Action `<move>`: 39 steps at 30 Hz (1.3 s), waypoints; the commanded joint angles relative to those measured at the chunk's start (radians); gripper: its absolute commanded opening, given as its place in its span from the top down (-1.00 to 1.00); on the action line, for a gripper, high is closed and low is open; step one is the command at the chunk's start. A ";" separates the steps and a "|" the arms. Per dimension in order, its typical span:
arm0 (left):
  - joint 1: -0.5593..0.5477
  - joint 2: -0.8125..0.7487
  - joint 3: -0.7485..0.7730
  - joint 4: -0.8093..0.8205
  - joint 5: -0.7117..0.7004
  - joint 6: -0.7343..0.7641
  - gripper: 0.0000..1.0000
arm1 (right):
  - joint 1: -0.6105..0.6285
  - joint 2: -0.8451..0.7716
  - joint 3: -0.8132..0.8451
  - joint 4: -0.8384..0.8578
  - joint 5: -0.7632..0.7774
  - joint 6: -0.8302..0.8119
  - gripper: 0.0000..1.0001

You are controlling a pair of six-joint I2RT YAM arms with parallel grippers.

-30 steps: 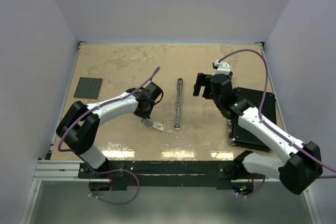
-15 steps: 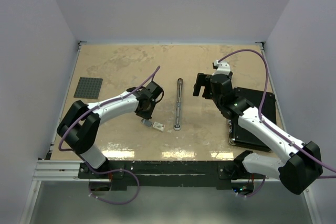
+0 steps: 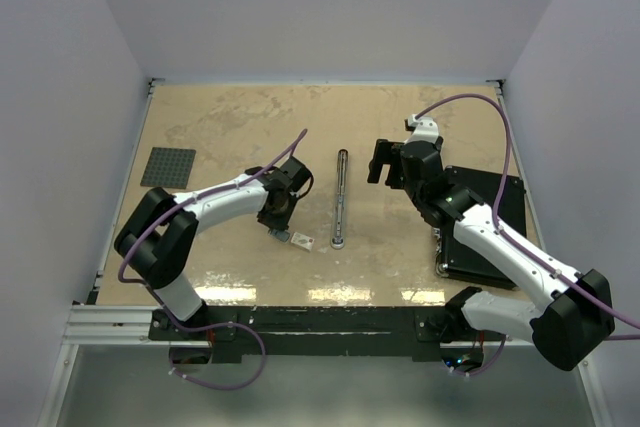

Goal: Load the staples into the stapler

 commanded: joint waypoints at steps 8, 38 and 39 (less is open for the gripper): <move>0.000 0.019 0.016 -0.007 -0.004 -0.030 0.48 | -0.003 0.004 0.009 0.030 -0.001 -0.009 -0.94; 0.001 -0.011 0.026 -0.016 -0.016 -0.038 0.81 | -0.003 -0.009 0.008 0.026 0.004 -0.007 -0.94; 0.001 -0.014 0.029 -0.019 -0.016 -0.039 0.83 | -0.004 -0.009 0.009 0.026 0.003 -0.007 -0.94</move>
